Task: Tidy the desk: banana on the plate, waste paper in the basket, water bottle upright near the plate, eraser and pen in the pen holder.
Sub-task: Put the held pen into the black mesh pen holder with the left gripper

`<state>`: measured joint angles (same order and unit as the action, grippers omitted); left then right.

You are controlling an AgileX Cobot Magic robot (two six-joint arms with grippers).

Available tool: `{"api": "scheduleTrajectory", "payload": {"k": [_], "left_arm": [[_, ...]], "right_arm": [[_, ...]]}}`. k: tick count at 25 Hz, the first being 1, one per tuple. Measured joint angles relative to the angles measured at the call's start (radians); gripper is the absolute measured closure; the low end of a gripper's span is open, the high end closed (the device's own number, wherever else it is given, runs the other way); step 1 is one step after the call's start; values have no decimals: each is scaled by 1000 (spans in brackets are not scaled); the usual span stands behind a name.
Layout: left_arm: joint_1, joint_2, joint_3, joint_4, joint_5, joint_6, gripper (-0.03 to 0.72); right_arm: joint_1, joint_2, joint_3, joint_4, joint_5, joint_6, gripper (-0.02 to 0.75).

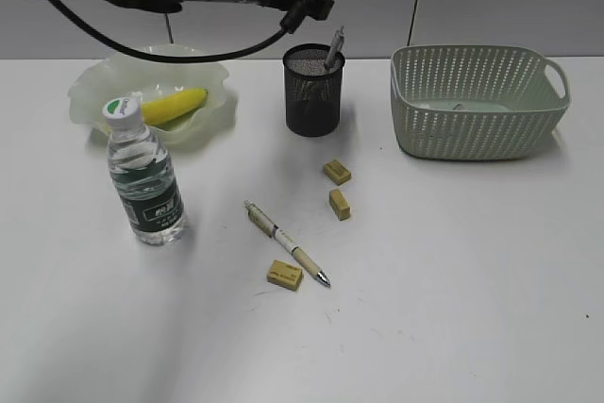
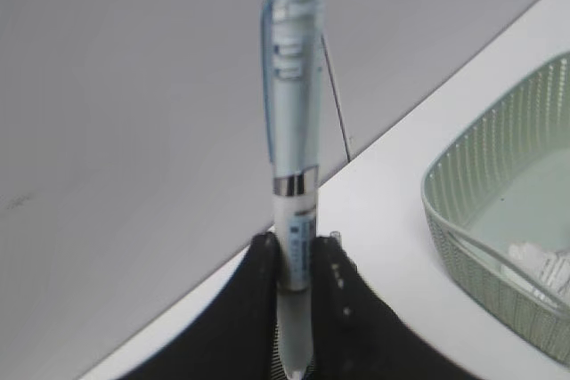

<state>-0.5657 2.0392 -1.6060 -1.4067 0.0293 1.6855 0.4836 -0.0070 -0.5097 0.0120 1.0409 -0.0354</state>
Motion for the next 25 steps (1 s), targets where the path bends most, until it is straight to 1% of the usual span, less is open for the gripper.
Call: {"api": "scheduleTrajectory", "payload": {"k": [2,5,7,9,14,21,22,23,25], "left_arm": [[20,44,-34,-116,13,-1,618],[60,100,-73,-254,62,-1,618],[79,132,-93,-301,84,-3,618],[88,165,-108,-319,98,-4,618],[87,233,-132,-326,144,-5,618],[86,282,-158,-327,105,-5,618],[86,282,-158,-327,102,-5,606],[86,282,-158,-327,101,-5,575],[86,282,-159,-327,101,-5,467]], "right_arm": [[0,0,0,0,0,0,245],[0,0,0,0,0,0,245],[0,0,0,0,0,0,245],[0,0,0,0,0,0,245],[0,0,0,0,0,0,245],[0,0,0,0,0,0,245],[0,0,0,0,0,0,245],[0,0,0,0,0,0,245],[0,0,0,0,0,0,245]]}}
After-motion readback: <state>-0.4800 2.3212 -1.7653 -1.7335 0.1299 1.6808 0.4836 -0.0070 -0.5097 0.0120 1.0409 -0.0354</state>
